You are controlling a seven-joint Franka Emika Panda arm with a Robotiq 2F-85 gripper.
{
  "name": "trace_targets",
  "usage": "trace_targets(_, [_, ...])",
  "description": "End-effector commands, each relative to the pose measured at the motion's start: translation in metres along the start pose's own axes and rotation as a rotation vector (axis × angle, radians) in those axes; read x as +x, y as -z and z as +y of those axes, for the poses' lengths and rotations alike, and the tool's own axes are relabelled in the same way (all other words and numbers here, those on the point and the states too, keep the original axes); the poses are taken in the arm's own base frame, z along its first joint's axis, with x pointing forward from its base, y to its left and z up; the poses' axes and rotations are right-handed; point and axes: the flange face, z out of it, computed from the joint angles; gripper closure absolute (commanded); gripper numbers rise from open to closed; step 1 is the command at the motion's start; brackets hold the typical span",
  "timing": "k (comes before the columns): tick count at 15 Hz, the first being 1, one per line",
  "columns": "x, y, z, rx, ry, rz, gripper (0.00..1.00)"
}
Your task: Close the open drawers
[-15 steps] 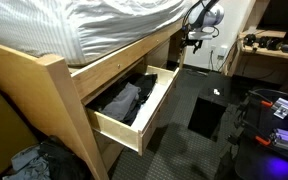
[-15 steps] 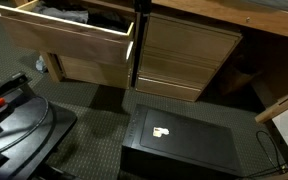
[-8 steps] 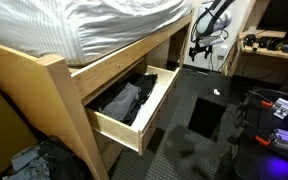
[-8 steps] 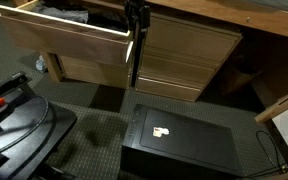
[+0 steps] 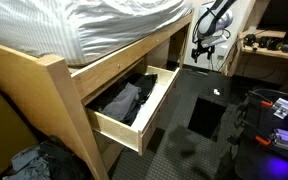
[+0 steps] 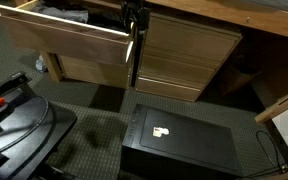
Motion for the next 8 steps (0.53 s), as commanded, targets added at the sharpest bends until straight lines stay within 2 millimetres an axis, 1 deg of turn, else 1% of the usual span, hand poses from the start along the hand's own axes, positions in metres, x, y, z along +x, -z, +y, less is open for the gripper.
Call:
trace_targets(1, [-0.011,-0.028,-0.041,-0.042,0.088,-0.017,0.00])
trace_targets(2, [-0.024,-0.042,-0.068,-0.091,0.149,-0.025,0.00])
trace_targets(3, [-0.033,-0.049,-0.084,-0.124,0.193,-0.035,0.00])
trace_targets(4, [-0.045,-0.060,-0.106,-0.156,0.240,-0.042,0.00])
trace_targets(7, [-0.087,-0.102,-0.181,-0.257,0.368,-0.052,0.00])
trace_targets(8, [-0.077,-0.081,-0.151,-0.188,0.315,-0.051,0.00])
